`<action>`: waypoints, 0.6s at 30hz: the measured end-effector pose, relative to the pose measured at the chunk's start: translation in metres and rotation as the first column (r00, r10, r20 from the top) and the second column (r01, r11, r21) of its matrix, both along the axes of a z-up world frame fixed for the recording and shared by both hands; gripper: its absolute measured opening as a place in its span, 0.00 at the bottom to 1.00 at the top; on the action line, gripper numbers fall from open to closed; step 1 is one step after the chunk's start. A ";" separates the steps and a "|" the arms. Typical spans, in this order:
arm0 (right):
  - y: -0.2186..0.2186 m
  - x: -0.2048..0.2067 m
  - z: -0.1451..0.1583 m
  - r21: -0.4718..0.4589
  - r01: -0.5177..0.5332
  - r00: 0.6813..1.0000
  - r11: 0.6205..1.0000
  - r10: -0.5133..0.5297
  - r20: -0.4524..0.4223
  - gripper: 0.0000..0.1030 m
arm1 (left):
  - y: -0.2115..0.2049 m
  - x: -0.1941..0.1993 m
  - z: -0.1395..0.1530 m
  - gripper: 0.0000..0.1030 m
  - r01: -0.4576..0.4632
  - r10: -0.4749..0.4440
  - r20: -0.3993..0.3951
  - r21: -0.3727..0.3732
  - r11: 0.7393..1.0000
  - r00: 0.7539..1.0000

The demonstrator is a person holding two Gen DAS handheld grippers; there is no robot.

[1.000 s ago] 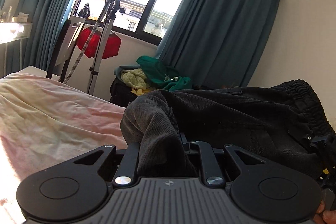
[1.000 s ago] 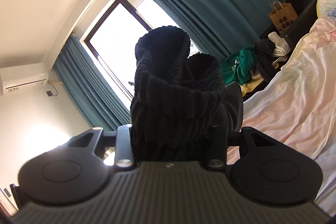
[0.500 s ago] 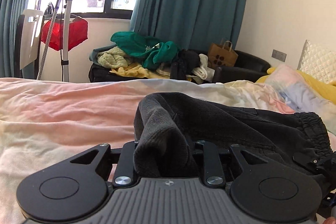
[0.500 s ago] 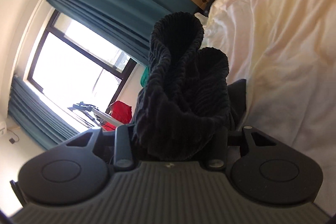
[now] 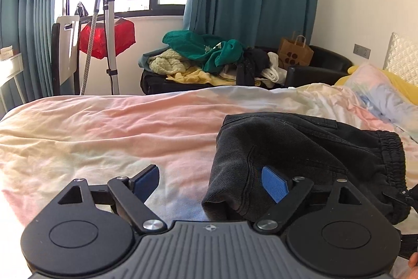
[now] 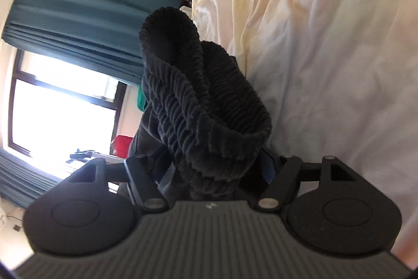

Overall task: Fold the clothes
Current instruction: 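Lay the cuffs onto the folded trousers and open both grippers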

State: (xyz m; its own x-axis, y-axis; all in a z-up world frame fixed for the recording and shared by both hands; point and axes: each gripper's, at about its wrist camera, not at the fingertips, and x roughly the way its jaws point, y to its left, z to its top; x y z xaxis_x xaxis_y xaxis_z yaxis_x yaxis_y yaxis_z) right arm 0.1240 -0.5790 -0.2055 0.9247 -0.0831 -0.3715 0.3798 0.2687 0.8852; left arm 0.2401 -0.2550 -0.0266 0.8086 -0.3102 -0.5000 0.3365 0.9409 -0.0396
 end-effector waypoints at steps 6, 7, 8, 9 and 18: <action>0.033 -0.049 0.069 -0.284 -0.015 0.996 0.959 -0.009 -0.084 0.72 | 0.028 -0.053 0.050 0.97 0.045 -0.045 0.040 0.004 0.999 0.998; 0.041 -0.056 0.080 -0.333 -0.022 0.996 0.943 -0.007 -0.086 0.72 | 0.031 -0.064 0.057 0.97 0.056 -0.056 0.050 0.007 0.998 0.997; 0.050 -0.064 0.093 -0.389 -0.032 0.996 0.921 -0.004 -0.092 0.72 | 0.035 -0.077 0.065 0.98 0.061 -0.062 0.070 0.008 0.998 0.996; 0.055 -0.070 0.106 -0.449 -0.050 0.995 0.892 0.003 -0.104 0.72 | 0.038 -0.090 0.072 0.99 0.067 -0.067 0.090 0.010 0.998 0.994; 0.116 -0.127 0.163 -0.676 -0.137 0.990 0.724 0.092 -0.103 0.72 | 0.068 -0.189 0.101 1.00 0.118 -0.121 0.161 0.030 0.993 0.979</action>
